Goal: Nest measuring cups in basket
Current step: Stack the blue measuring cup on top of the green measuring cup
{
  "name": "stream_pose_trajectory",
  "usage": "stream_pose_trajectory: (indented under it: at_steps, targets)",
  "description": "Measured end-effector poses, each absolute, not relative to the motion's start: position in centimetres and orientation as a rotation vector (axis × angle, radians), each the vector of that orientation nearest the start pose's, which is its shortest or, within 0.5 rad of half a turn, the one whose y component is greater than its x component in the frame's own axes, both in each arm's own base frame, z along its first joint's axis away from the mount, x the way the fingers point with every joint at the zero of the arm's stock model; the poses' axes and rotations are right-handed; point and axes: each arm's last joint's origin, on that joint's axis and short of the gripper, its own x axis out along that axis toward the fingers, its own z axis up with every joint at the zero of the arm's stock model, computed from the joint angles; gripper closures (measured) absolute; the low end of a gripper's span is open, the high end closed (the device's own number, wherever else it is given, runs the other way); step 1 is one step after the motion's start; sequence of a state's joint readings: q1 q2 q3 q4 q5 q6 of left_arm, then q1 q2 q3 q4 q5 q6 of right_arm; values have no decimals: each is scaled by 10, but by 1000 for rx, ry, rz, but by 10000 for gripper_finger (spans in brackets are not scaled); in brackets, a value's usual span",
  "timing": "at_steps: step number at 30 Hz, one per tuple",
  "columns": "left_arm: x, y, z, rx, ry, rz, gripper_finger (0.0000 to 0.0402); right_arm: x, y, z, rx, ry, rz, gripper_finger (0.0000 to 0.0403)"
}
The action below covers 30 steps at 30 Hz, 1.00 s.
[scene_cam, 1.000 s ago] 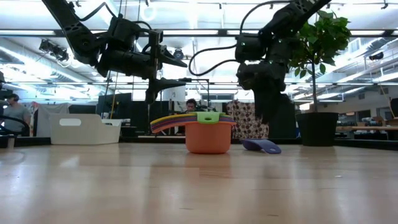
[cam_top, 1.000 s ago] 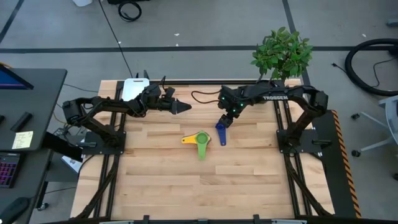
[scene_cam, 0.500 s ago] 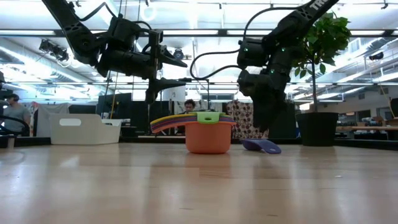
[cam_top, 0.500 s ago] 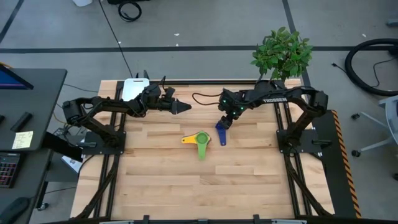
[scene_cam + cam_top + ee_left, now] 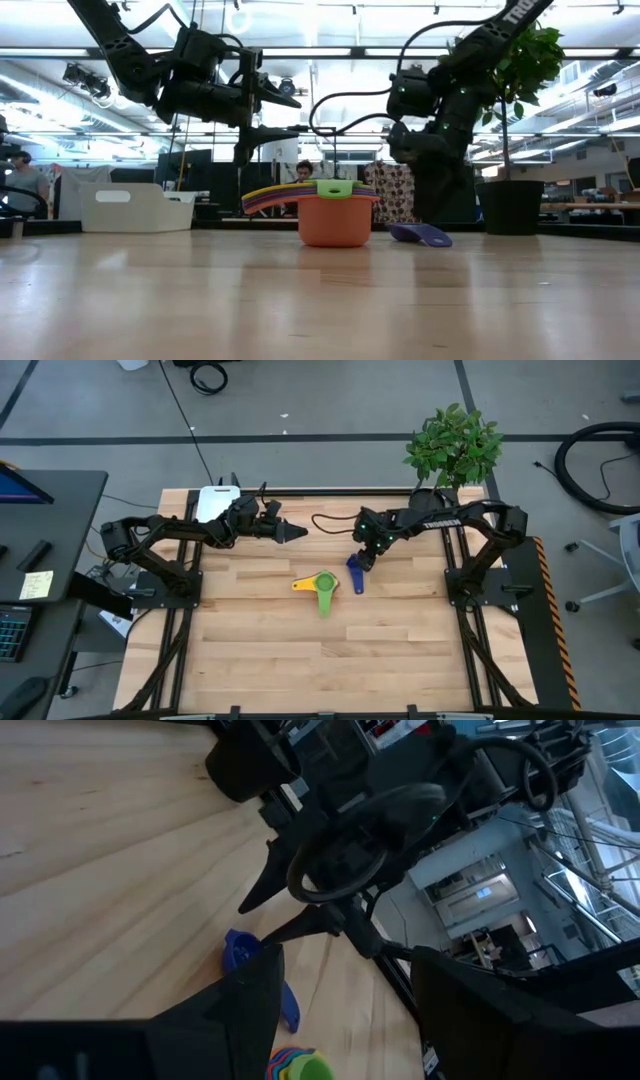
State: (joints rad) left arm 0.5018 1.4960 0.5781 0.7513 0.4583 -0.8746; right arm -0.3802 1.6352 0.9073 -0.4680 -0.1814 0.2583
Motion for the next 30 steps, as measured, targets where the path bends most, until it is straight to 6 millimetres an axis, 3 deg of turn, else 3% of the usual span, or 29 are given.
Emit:
stream_pose_trajectory:
  at_steps: [6, 15, 20, 25, 30]
  targets:
    - [260, 128, 193, -954, 119, 106, 178, 277, -99, 150, 527, 1086, -297, 197]
    - [260, 128, 195, -945, 99, 98, 178, 291, -91, 124, 494, 1196, -276, 207]
    - [260, 129, 197, -940, 77, 92, 178, 293, -94, 124, 493, 1181, -278, 257]
    - [260, 129, 197, -940, 77, 91, 178, 294, -97, 123, 578, 1156, -278, 358]
    - [260, 128, 197, -941, 78, 88, 178, 297, -96, 123, 697, 1116, -254, 361]
